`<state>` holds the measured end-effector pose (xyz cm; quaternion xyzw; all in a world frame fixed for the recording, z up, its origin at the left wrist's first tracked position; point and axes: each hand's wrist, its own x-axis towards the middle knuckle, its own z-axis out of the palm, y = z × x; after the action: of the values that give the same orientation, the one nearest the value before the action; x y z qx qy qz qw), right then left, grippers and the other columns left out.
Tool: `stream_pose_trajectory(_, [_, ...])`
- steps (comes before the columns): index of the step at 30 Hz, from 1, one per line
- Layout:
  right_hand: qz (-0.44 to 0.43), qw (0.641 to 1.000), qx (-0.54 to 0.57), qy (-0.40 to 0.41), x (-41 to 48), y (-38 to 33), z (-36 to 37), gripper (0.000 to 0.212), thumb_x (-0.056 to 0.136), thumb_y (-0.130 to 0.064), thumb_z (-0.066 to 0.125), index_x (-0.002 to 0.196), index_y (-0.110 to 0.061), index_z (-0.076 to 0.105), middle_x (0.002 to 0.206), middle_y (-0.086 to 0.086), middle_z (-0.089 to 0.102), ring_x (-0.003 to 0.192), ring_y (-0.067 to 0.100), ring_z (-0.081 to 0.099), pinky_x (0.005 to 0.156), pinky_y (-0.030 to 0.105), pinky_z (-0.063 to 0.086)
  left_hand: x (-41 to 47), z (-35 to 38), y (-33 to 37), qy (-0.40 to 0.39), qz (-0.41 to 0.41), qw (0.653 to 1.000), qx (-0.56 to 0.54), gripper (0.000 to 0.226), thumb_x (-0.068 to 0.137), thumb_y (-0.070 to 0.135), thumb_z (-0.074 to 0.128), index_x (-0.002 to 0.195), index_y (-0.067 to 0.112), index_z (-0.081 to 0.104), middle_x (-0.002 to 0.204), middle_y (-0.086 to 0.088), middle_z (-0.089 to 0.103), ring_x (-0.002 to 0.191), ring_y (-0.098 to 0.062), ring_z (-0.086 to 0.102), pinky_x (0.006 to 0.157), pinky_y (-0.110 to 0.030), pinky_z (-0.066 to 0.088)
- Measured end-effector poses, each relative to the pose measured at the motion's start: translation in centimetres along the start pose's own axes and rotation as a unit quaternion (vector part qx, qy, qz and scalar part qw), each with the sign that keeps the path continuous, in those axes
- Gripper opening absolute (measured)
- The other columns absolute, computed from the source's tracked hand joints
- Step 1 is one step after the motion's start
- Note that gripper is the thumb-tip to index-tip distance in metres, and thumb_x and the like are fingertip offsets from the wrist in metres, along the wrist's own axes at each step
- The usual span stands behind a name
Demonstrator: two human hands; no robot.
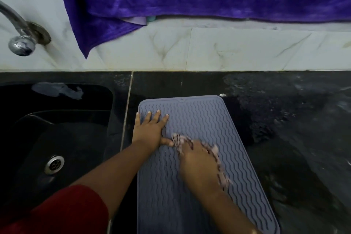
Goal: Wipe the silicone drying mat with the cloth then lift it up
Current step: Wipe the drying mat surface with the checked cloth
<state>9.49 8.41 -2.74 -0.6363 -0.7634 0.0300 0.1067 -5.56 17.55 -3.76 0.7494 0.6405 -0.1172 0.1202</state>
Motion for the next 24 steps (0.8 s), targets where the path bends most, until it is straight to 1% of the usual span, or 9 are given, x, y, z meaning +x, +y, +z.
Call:
stream_pose_trajectory(2, [0.044,0.998,0.031,-0.04,-2.7,0.1,-0.4,0.031,0.062,-0.021,0.081,0.091,-0.021,0.069,0.085,0.002,0.066,0.068,0.018,0.066,0.061,0.031,0.055,-0.3,-0.3,0.4,0.002,0.002,1.0,0.024,0.094,0.082,0.071,0.045,0.153,0.03,-0.001,0.161,-0.005,-0.005,0.148,-0.029,-0.003,0.113,-0.052,-0.016])
stream_pose_trajectory(5, [0.07,0.991,0.074,-0.089,-0.9,0.6,-1.1,0.03,0.091,-0.028,0.054,0.119,-0.017,0.058,0.119,0.007,0.055,0.105,0.023,0.058,0.088,0.035,0.047,-1.9,-0.5,1.3,0.049,0.035,0.996,0.06,0.077,0.092,0.06,0.038,0.153,0.026,0.005,0.16,-0.008,-0.009,0.148,-0.028,0.008,0.11,-0.05,-0.021])
stream_pose_trajectory(7, [0.058,0.994,0.051,-0.073,2.4,1.0,-1.7,0.03,0.096,-0.029,0.043,0.122,-0.016,0.053,0.122,0.01,0.05,0.109,0.025,0.052,0.088,0.035,0.044,-4.0,0.4,1.7,0.087,0.072,0.993,0.031,0.066,0.098,0.051,0.033,0.153,0.026,0.006,0.16,-0.005,-0.011,0.148,-0.023,0.009,0.106,-0.048,-0.025])
stream_pose_trajectory(13, [0.069,0.991,-0.013,-0.112,4.9,-0.3,-0.5,0.041,0.093,-0.034,0.044,0.129,-0.014,0.048,0.128,0.015,0.043,0.116,0.033,0.045,0.096,0.046,0.04,-8.9,4.0,0.7,-0.031,0.076,0.987,-0.14,0.121,0.064,0.085,0.045,0.15,0.026,-0.017,0.153,0.012,-0.024,0.133,-0.012,-0.034,0.104,-0.053,-0.029])
stream_pose_trajectory(15, [0.027,0.993,-0.041,-0.104,1.8,-0.8,-0.2,0.044,0.086,-0.033,0.053,0.124,-0.012,0.05,0.122,0.016,0.048,0.109,0.035,0.049,0.09,0.045,0.041,-8.8,4.1,0.7,-0.034,0.07,0.985,-0.154,0.124,0.058,0.088,0.043,0.15,0.028,-0.016,0.156,0.01,-0.021,0.132,-0.011,-0.035,0.106,-0.054,-0.027])
stream_pose_trajectory(17, [0.006,0.994,-0.05,-0.095,-1.7,-0.8,-0.2,0.042,0.072,-0.036,0.066,0.106,-0.012,0.061,0.102,0.014,0.058,0.088,0.035,0.059,0.073,0.045,0.048,-8.6,4.0,0.8,-0.033,0.071,0.985,-0.152,0.116,0.068,0.082,0.05,0.151,0.029,-0.012,0.158,0.008,-0.019,0.139,-0.016,-0.031,0.106,-0.055,-0.026])
stream_pose_trajectory(19, [-0.007,0.997,-0.052,-0.056,-5.4,-0.4,0.0,0.028,0.072,-0.034,0.054,0.09,-0.016,0.064,0.087,0.01,0.061,0.072,0.031,0.061,0.06,0.042,0.05,-8.6,3.9,0.9,-0.032,0.069,0.988,-0.131,0.11,0.074,0.078,0.049,0.152,0.027,-0.01,0.158,0.005,-0.019,0.143,-0.021,-0.026,0.108,-0.057,-0.024])
stream_pose_trajectory(21, [-0.013,0.997,-0.05,-0.05,-8.6,-0.1,0.0,0.033,0.072,-0.031,0.04,0.089,-0.018,0.066,0.085,0.007,0.061,0.07,0.028,0.061,0.059,0.04,0.051,-8.9,3.8,1.2,-0.028,0.062,0.992,-0.106,0.106,0.079,0.073,0.048,0.153,0.021,-0.008,0.159,0.003,-0.017,0.144,-0.023,-0.023,0.106,-0.058,-0.024])
stream_pose_trajectory(24, [0.013,0.998,-0.044,-0.032,-8.7,0.2,-0.7,0.034,0.072,-0.031,0.042,0.093,-0.023,0.068,0.085,0.004,0.061,0.072,0.026,0.062,0.062,0.042,0.051,-10.1,3.8,2.7,0.005,0.047,0.995,-0.083,0.09,0.089,0.061,0.046,0.154,0.018,0.001,0.161,0.0,-0.009,0.146,-0.024,-0.016,0.102,-0.059,-0.026])
